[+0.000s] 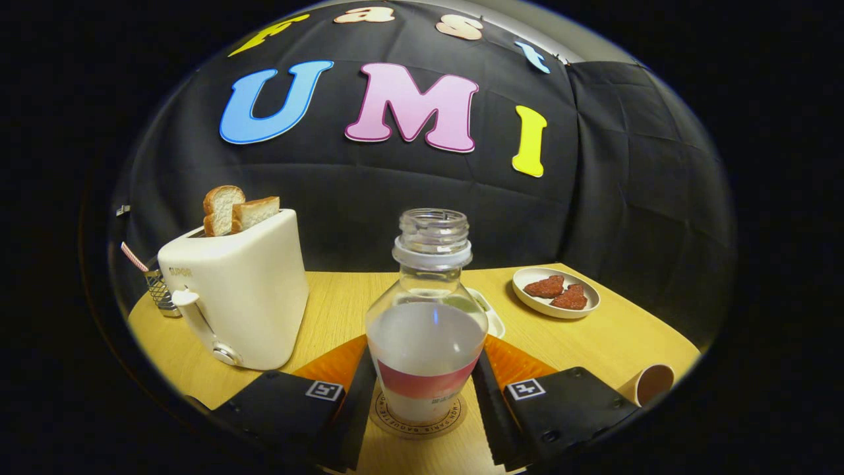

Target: Take the bottle from table, then pour the juice into the cup, finally place the bottle on the coaster

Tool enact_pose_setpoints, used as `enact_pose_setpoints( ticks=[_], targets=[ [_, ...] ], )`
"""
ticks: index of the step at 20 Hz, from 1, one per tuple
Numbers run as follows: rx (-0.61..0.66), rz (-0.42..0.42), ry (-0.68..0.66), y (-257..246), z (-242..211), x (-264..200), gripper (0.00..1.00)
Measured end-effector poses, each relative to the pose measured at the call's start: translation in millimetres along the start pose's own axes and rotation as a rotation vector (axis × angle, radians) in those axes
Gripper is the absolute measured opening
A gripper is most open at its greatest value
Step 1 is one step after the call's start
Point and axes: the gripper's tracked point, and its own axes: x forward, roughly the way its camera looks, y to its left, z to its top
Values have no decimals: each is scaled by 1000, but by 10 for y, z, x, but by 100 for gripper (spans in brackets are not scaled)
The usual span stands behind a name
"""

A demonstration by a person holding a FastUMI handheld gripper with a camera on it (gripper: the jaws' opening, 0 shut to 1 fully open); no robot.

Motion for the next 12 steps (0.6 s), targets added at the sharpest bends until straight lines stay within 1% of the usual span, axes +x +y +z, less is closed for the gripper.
enact_pose_setpoints(
  ticks=[4, 6, 7, 9, 12],
  targets=[
    [14, -5, 17, -38, -32, -53, 78],
    [26, 9, 9, -6, 3, -92, 89],
    [26, 18, 9, -2, 7, -145, 100],
    [16, 16, 17, -18, 0, -273, 97],
    [11, 22, 19, -18, 8, -596, 97]
  ],
)
